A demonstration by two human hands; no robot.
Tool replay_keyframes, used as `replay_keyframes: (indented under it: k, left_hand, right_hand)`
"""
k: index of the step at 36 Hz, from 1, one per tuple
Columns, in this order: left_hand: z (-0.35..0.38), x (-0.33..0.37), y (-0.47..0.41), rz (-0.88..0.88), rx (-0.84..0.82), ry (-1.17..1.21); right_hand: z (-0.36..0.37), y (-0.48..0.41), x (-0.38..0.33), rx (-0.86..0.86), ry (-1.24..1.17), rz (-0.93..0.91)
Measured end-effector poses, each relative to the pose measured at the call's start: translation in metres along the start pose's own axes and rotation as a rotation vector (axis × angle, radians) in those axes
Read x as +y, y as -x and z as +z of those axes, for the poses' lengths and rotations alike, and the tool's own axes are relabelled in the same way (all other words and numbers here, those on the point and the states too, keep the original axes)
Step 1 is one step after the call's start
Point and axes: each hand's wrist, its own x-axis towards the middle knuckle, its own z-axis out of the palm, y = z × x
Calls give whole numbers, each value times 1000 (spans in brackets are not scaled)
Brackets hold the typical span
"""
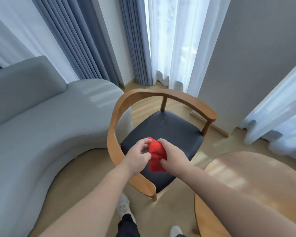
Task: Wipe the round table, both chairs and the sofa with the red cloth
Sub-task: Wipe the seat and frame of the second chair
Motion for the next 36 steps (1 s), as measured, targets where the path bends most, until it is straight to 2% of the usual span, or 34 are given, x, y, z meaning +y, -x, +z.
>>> replay_keyframes:
  k: [13,16,21,24,30,33,36]
  left_hand:
    - [-79,-58,-154,173,-139,-573]
    - [-99,-78,-182,209,-109,-709]
    - [-124,-119,-207,152,25,-858]
    - [-126,-145,-211,36,117,-914]
    - [-104,-192,-202,-256,263,-829]
    - [-94,-211,-204,-222,297,-879]
    - [-94,-219,-204,-215,393,-803]
  right_hand:
    - [19,-92,62,69,-20,370]
    - [25,-112,78,73,-18,422]
    - [38,-147,108,19,29,469]
    - [48,-172,126,-52,30,464]
    - [77,-225,159,-205,88,319]
    - [95,-255,164,-236,112,261]
    - [118,-284,165,-250,123,190]
